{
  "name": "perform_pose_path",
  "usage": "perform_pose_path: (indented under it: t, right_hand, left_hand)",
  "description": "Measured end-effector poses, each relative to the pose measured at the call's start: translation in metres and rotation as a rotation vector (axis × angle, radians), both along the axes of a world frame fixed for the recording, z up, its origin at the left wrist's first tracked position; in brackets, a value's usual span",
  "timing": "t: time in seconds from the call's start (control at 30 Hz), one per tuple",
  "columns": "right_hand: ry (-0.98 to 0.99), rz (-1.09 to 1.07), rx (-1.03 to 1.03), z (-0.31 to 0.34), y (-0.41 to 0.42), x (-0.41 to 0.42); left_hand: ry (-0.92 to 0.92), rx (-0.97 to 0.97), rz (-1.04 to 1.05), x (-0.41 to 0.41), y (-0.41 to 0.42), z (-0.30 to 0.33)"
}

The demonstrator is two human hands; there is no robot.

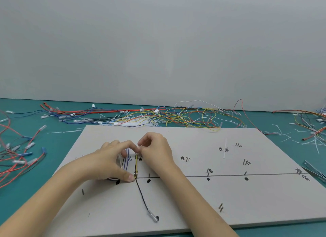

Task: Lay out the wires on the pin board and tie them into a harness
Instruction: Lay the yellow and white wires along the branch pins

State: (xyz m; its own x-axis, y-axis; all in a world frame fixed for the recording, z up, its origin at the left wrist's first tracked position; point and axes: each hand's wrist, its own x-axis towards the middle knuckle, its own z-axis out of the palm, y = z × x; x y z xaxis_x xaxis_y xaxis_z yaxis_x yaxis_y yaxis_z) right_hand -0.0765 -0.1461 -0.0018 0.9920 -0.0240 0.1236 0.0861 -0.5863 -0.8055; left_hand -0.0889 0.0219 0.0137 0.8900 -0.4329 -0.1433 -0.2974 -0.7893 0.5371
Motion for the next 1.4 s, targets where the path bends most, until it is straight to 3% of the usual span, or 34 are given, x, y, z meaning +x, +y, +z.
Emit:
perform_pose_path:
  t: [0.17,0.37,0.67,1.03,1.4]
  right_hand:
    - [-0.029,0.015,0.001,0.000,-0.001,0.000]
    - [-0.159,0.049,-0.259,-0.001,0.000,-0.002]
    - [-0.086,0.075,-0.409,0.000,-0.007,-0.003]
    - [-0.038,0.119,-0.276,0.001,-0.010,-0.006]
    - [-0.039,0.105,-0.133,0.004,-0.012,-0.007]
  left_hand:
    - [-0.036,0.015,-0.009,0.001,0.001,0.001]
    - [-0.016,0.019,-0.029,0.002,-0.001,0.000]
    - [0.117,-0.080,-0.024,0.005,0.004,0.002]
    - [0.069,-0.295,-0.039,0.010,0.001,-0.004]
    - [0.027,-0.375,0.037,0.012,-0.001,-0.008]
